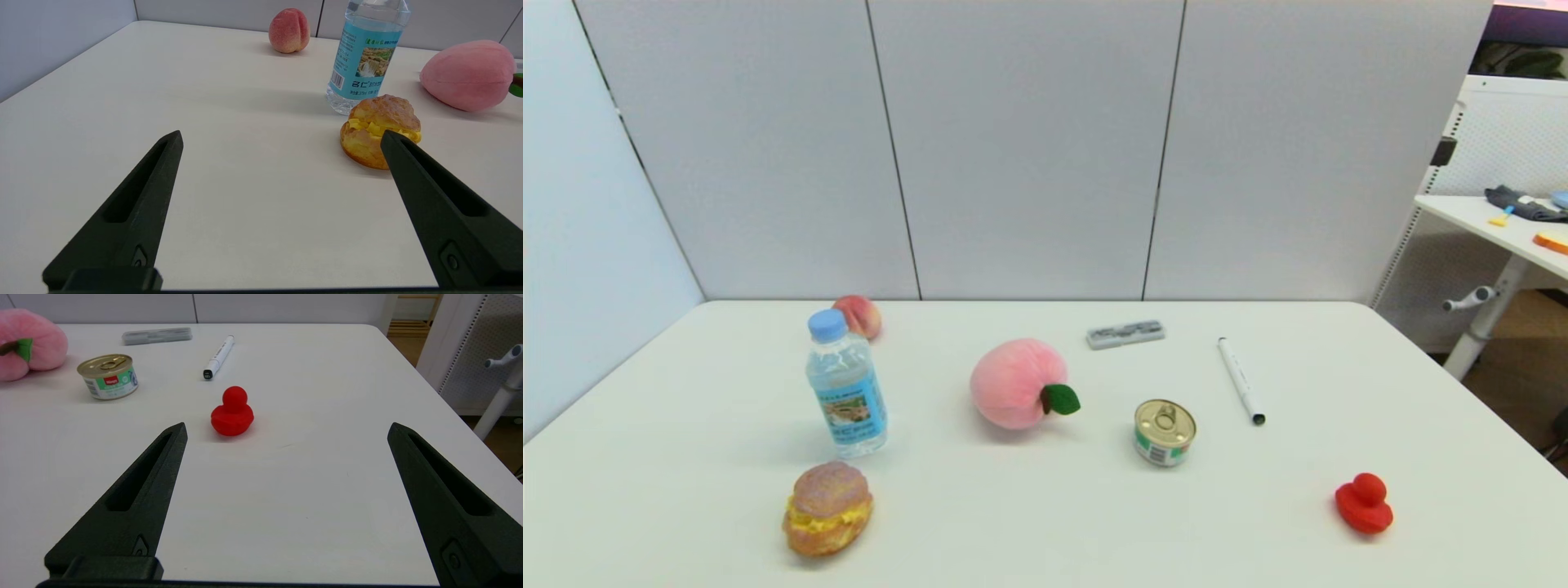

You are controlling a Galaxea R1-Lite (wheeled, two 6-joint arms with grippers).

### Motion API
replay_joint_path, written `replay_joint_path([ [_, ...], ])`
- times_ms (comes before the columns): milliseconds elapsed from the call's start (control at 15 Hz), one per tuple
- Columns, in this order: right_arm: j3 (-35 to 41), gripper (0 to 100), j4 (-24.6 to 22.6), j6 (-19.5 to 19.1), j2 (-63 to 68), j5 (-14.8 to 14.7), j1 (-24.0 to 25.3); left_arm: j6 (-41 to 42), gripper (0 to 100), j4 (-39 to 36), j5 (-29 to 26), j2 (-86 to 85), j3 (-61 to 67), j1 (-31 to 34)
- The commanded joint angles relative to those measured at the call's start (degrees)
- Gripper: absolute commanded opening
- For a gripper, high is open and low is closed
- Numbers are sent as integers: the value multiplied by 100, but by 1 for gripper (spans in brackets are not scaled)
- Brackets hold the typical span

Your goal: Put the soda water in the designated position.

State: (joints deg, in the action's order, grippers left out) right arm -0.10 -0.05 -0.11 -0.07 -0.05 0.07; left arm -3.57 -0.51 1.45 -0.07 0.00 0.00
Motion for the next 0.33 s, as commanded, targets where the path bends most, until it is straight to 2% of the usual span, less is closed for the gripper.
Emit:
replay_joint_path([
  [67,1,100,-21,64,7,-4,1,-3,100,-2,-4,7,0,0],
  [333,1,100,-21,64,7,-4,1,-3,100,-2,-4,-1,0,0],
])
